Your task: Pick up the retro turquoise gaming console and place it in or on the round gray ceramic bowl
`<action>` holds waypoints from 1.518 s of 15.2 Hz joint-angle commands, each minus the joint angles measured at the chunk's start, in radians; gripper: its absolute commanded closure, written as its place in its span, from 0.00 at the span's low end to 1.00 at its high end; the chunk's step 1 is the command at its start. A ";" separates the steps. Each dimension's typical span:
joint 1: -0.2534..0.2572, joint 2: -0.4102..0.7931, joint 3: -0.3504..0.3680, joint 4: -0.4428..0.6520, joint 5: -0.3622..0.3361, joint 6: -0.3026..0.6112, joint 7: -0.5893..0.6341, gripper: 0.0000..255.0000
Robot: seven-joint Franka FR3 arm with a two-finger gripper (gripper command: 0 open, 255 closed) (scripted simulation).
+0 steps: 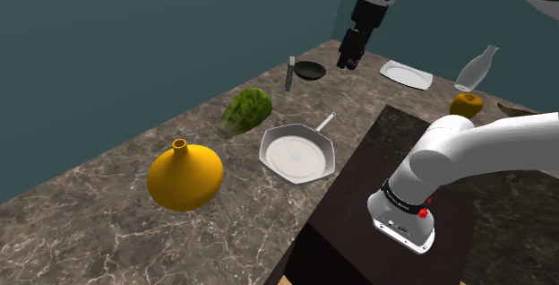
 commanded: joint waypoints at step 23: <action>-0.131 0.822 0.016 0.422 -0.132 0.345 0.253 0.00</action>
